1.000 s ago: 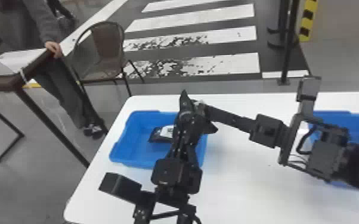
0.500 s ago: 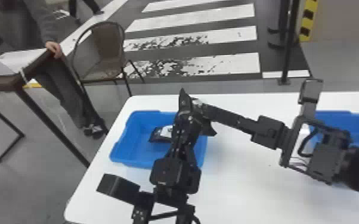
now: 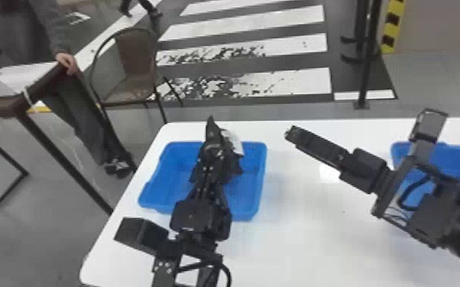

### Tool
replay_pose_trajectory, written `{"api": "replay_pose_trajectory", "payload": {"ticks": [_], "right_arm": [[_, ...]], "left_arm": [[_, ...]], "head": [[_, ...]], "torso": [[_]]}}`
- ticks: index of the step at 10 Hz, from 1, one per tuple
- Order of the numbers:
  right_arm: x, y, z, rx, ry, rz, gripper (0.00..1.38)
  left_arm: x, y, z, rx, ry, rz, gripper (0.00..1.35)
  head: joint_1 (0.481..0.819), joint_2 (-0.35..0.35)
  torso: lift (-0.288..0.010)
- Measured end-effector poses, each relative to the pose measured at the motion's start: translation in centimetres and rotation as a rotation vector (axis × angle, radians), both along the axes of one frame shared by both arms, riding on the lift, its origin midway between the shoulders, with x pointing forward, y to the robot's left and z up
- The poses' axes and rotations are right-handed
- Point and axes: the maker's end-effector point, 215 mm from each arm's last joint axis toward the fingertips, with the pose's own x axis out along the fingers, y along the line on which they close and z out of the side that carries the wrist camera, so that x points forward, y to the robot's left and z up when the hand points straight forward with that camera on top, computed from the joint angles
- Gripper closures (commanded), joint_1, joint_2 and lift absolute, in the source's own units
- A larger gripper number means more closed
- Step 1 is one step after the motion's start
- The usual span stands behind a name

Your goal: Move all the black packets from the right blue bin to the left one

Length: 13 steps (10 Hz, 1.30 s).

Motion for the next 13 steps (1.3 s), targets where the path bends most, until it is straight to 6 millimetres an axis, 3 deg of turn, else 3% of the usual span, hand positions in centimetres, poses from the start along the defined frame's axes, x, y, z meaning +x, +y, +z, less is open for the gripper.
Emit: {"api": "replay_pose_trajectory", "payload": {"ticks": [3,4,5,6,8,9,11,12,13], "right_arm": [[-0.2,-1.7,-0.9,-0.011,0.004,-0.039,0.03],[-0.3,-1.7,-0.9,-0.015,0.003,-0.037,0.03],[-0.3,-1.7,-0.9,-0.017,0.001,-0.036,0.03],[-0.2,-1.8,-0.8,-0.023,-0.006,-0.04,0.03],[0.5,-3.0,-1.0,-0.051,-0.024,-0.07,0.03],[1.1,-3.9,-1.1,-0.082,-0.046,-0.096,0.03],[2.5,-6.0,-1.4,-0.151,-0.09,-0.16,0.04],[3.4,-7.4,-1.5,-0.211,-0.119,-0.213,0.03],[4.7,-9.8,-1.6,-0.295,-0.162,-0.291,0.04]], "left_arm": [[4.1,4.6,-5.0,0.312,0.09,0.095,1.16],[5.5,6.5,-6.5,0.408,0.111,0.131,0.86],[6.2,8.2,-7.2,0.464,0.117,0.162,0.31],[6.3,9.5,-7.3,0.475,0.116,0.184,0.0],[6.1,10.3,-6.8,0.449,0.097,0.203,0.0],[5.7,9.8,-6.1,0.422,0.07,0.196,0.0],[4.6,8.3,-3.8,0.359,-0.018,0.16,0.15],[3.4,8.0,-2.3,0.31,-0.063,0.157,0.17],[2.0,7.4,-0.8,0.25,-0.103,0.151,0.19]], "head": [[0.695,0.324],[0.695,0.342],[0.695,0.35],[0.695,0.35],[0.695,0.35],[0.695,0.35],[0.693,0.313],[0.688,0.295],[0.686,0.279]], "torso": [[-0.14],[-0.14],[-0.14],[-0.14],[-0.14],[-0.14],[-0.14],[-0.14],[-0.14]]}}
